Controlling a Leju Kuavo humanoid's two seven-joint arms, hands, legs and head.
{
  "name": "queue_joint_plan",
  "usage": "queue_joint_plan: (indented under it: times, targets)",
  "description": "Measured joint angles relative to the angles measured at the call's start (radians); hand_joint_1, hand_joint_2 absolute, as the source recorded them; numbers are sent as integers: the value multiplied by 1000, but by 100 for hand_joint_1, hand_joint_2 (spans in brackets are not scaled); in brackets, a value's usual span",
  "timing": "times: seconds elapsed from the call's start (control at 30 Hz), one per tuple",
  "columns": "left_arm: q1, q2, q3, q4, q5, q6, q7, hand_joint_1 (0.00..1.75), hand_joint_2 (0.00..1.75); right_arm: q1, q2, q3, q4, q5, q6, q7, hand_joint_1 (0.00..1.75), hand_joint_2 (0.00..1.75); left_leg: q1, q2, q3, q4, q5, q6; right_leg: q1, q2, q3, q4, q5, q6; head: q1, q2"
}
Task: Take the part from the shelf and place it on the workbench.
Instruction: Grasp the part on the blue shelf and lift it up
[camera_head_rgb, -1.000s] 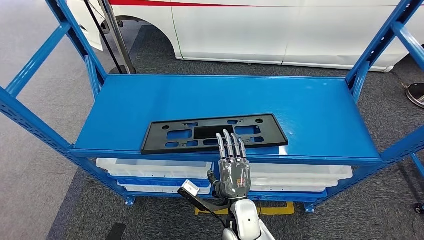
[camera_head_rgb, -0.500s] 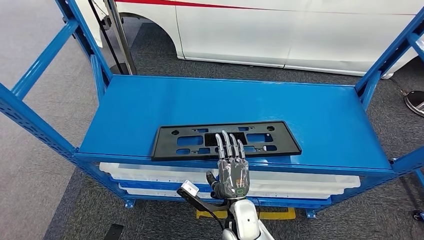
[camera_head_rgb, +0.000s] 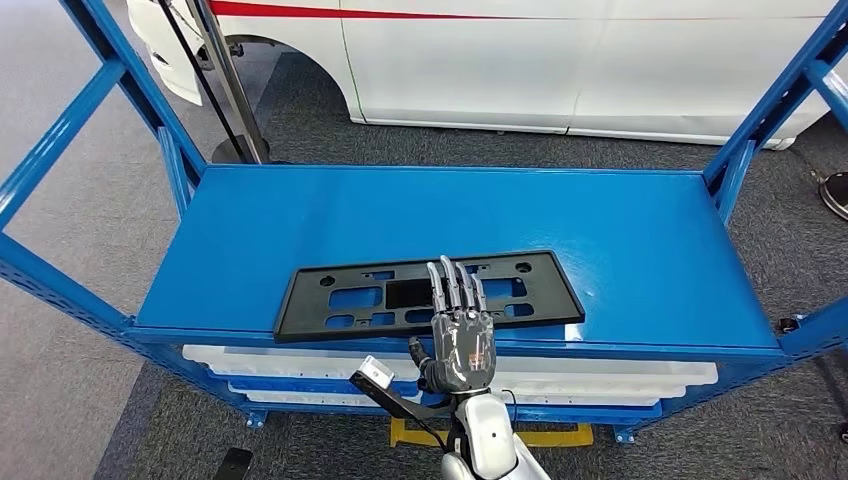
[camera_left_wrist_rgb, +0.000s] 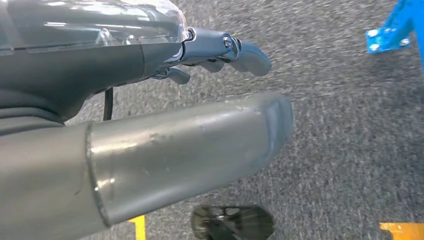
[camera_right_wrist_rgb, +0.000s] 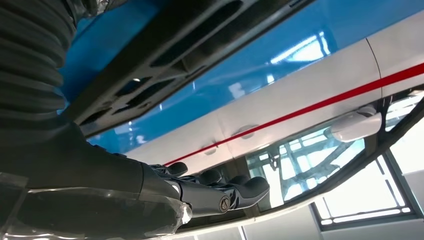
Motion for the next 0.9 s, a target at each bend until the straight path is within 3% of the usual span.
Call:
queue_joint_plan:
  times: [0.07, 0.1, 0.23, 0.3, 0.37, 0.4, 0.43, 0.47, 0.53, 0.6, 0.67, 0.77, 0.9]
  targets:
    - [-2, 2, -8, 0, -6, 1, 4, 0, 0, -16, 1, 0, 5, -5, 0, 5, 0, 175, -2, 0, 48, -122, 59, 6, 3, 1, 7, 3, -8, 7, 0, 0]
    - [-4, 2, -11, 0, -8, 1, 5, 0, 0, -26, 1, 0, 8, -6, 0, 9, 0, 175, -4, 0, 63, -160, 69, 12, 5, 2, 5, 5, -10, 11, 0, 0]
    - [-6, 2, -24, 0, -16, 0, 12, 0, 0, -64, 2, 1, 36, -3, 0, 33, 0, 175, -2, -2, 69, -182, 66, 34, 7, 1, -4, 15, -18, 27, 0, 0]
    - [-9, 2, -31, 0, -17, 0, 14, 0, 0, -83, 1, 1, 54, -3, 0, 40, 0, 175, 2, 0, 73, -188, 69, 46, 6, 1, -34, 85, -62, 35, 0, 0]
    - [-12, 3, -34, 0, -17, 0, 15, 0, 0, -94, 0, 1, 70, -4, 0, 41, 0, 175, 1, 0, 74, -188, 68, 52, 3, 0, -99, 217, -120, 40, 0, 0]
    - [-13, 4, -35, 0, -17, 0, 16, 0, 0, -96, -1, 1, 78, -4, 0, 41, 0, 175, 0, 0, 74, -187, 67, 52, 0, 0, -127, 269, -133, 41, 0, 0]
    - [-13, 4, -35, 0, -17, 0, 16, 0, 0, -97, -1, 1, 84, -5, 0, 41, 0, 175, 0, 0, 75, -187, 66, 53, -1, 0, -140, 287, -127, 42, 0, 0]
    - [-13, 4, -35, 0, -17, 0, 16, 0, 0, -99, -2, 1, 89, -5, 0, 41, 0, 175, 0, -1, 77, -186, 65, 52, -2, 0, -133, 265, -101, 41, 0, 0]
    - [-14, 4, -36, 0, -17, -1, 17, 0, 0, -107, -2, 2, 98, -3, 0, 47, 0, 175, -1, -3, 82, -183, 60, 48, -2, 0, -77, 140, -28, 34, 0, 0]
    - [-15, 3, -39, 0, -17, -3, 17, 0, 0, -120, -2, 4, 111, 3, 0, 64, 0, 175, -4, -3, 82, -179, 55, 40, 3, 1, -32, 38, 6, 28, 0, 0]
    - [-16, 4, -42, 0, -17, -7, 17, 0, 0, -136, -4, 7, 134, 6, 0, 82, 0, 175, -6, -3, 80, -180, 55, 29, 8, 2, -25, 16, 5, 25, 0, 0]
    - [-18, 8, -50, 0, -15, -10, 19, 0, 0, -165, -11, 9, 174, 3, 0, 92, 0, 175, -3, -2, 70, -157, 34, 13, 0, 2, -21, 4, 12, 10, 0, 0]
    - [-20, 15, -57, 0, -13, -14, 22, 0, 0, -197, -18, 10, 232, -8, 0, 93, 0, 175, 0, -1, -34, 65, -68, 0, 1, -1, -18, 0, 13, -1, 0, 0]
